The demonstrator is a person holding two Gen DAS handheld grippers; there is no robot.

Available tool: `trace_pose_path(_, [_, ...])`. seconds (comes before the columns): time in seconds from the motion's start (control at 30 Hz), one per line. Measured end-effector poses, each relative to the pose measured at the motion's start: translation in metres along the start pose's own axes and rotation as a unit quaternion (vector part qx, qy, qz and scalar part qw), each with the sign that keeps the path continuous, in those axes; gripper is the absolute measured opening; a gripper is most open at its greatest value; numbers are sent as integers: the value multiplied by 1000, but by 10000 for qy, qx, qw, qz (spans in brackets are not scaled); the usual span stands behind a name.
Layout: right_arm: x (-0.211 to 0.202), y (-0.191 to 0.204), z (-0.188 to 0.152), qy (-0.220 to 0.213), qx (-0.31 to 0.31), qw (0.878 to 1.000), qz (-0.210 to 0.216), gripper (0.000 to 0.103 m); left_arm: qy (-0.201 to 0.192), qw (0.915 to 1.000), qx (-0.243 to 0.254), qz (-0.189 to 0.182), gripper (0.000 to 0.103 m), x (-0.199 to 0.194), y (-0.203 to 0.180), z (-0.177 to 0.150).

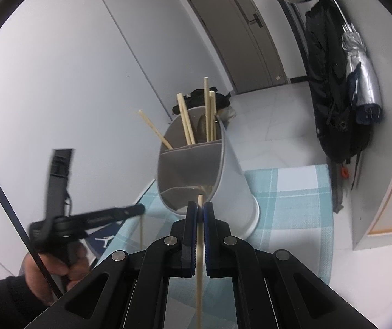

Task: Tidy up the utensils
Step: 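Close the left gripper on the last chopstick while the right holds its chopstick, then carry both held chopsticks up over the white utensil holder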

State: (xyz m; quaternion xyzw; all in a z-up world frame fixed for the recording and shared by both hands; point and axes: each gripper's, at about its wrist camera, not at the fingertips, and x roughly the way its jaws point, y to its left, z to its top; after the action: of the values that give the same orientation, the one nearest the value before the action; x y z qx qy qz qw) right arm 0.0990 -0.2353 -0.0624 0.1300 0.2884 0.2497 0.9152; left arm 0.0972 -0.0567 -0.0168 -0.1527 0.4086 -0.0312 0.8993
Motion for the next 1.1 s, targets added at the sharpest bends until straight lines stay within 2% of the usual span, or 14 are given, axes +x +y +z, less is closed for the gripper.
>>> trace_pose_path(0.13, [-5, 9, -2, -95, -99, 9999, -69, 4, -291, 9993, 204, -131, 3, -17, -4, 2])
trace_pose_path(0.37, [-6, 13, -2, -29, -73, 9998, -167, 4, -314, 9977, 553, -240, 3, -29, 0, -5])
trace_pose_path(0.57, [-16, 27, -8, -75, -261, 9989, -381, 4, -330, 9978, 488, -306, 3, -39, 5, -8])
trace_pose_path(0.8, [-28, 42, -12, -177, -458, 9973, -549, 4, -495, 9961, 645, -339, 3, -56, -4, -12])
trace_pose_path(1.1, [-40, 59, -9, -355, -695, 9954, -561, 4, -656, 9933, 789, -540, 3, -69, -9, -7])
